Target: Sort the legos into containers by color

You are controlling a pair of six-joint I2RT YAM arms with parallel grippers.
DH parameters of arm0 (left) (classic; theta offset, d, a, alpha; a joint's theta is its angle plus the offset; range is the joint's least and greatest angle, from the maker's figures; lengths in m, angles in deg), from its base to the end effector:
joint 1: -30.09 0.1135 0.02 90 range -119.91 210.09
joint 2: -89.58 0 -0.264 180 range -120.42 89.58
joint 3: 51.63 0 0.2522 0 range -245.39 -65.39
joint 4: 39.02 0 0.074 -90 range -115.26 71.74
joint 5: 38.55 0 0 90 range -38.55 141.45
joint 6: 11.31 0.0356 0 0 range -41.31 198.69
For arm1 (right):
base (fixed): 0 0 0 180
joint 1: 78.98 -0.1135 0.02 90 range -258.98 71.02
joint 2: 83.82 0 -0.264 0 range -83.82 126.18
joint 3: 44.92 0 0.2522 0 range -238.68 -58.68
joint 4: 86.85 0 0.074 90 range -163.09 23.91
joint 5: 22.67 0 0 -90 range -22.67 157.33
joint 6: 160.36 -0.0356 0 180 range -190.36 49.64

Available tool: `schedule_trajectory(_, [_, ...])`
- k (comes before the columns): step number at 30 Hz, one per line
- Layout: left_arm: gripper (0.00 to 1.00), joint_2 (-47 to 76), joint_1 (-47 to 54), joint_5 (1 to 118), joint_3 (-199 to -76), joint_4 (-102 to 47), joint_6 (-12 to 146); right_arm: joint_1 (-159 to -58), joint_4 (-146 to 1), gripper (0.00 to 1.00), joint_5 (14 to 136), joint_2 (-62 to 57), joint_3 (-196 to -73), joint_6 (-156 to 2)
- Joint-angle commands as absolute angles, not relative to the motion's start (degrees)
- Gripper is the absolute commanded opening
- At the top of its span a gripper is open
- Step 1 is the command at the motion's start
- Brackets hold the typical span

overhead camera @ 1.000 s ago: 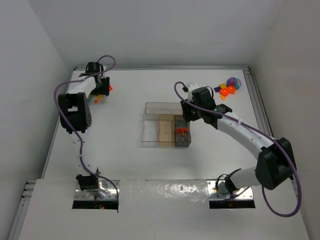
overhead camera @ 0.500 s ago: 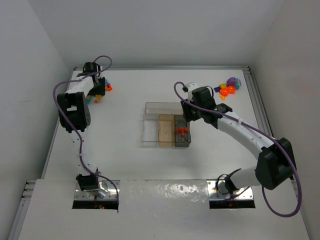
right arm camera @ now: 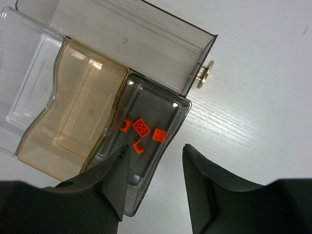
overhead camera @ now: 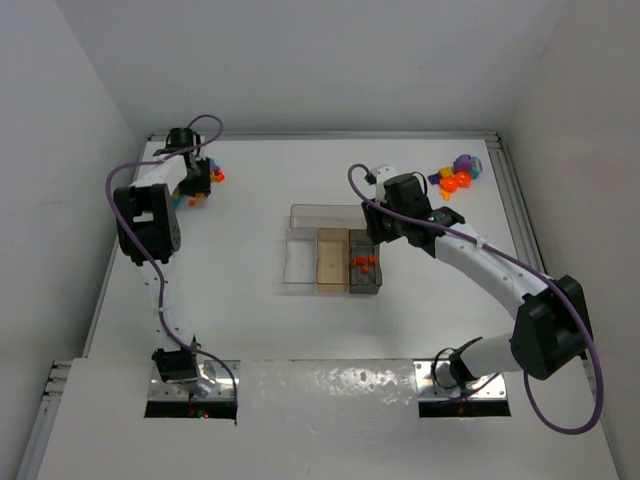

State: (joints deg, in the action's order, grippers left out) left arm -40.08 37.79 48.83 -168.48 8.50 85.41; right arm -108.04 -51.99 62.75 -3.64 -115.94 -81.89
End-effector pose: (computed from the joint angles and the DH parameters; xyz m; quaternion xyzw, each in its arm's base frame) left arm 0.4840 0.0671 0.1656 -0.0141 0.9663 0.0541 0.2512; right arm 0.2660 0.1445 0.2574 -0.1247 0.9115 0.1009 0.3788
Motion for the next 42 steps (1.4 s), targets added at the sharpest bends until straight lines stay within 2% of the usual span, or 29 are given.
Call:
schedule_trajectory(1, [0.37, -40.3, 38.2, 50.1, -168.3, 7.7, 83.7, -107.9, -52.9, 0.46, 61.7, -4.2, -117.9, -81.3])
schedule_trajectory(5, [0.30, -40.5, 38.2, 48.4, -168.0, 7.6, 83.4, -107.9, -52.5, 0.46, 61.4, -4.3, -118.2, -81.3])
schedule_trajectory(19, [0.27, -40.5, 38.2, 48.0, -165.2, 7.7, 83.2, -108.0, -52.0, 0.47, 60.5, -4.3, -118.7, -80.3])
schedule_trajectory(20, [0.26, -40.5, 38.2, 47.9, -165.2, 7.8, 82.9, -107.9, -52.0, 0.47, 60.5, -4.3, -118.8, -80.4])
schedule_trajectory(23, [0.12, -40.0, 38.2, 47.7, -164.9, 6.6, 82.8, -108.0, -51.5, 0.47, 60.1, -4.4, -119.2, -80.2])
schedule_trajectory(25, [0.12, -39.6, 38.2, 47.5, -164.9, 5.2, 83.2, -108.0, -51.5, 0.47, 60.1, -4.4, -119.2, -80.0])
schedule_trajectory(29, [0.27, -40.7, 38.1, 46.6, -167.6, 5.1, 85.1, -108.0, -51.1, 0.47, 60.4, -4.5, -119.2, -80.1])
schedule_trajectory(31, [0.29, -41.4, 38.2, 46.0, -168.2, 5.5, 85.7, -107.9, -51.0, 0.46, 60.3, -4.7, -119.2, -80.1])
schedule_trajectory(34, [0.28, -41.5, 38.2, 46.3, -168.0, 5.4, 86.0, -108.0, -51.0, 0.46, 59.8, -5.2, -119.0, -80.0])
schedule_trajectory(42, [0.17, -41.4, 38.1, 47.1, -165.9, 4.2, 86.0, -107.9, -50.7, 0.47, 59.2, -5.5, -119.4, -79.5])
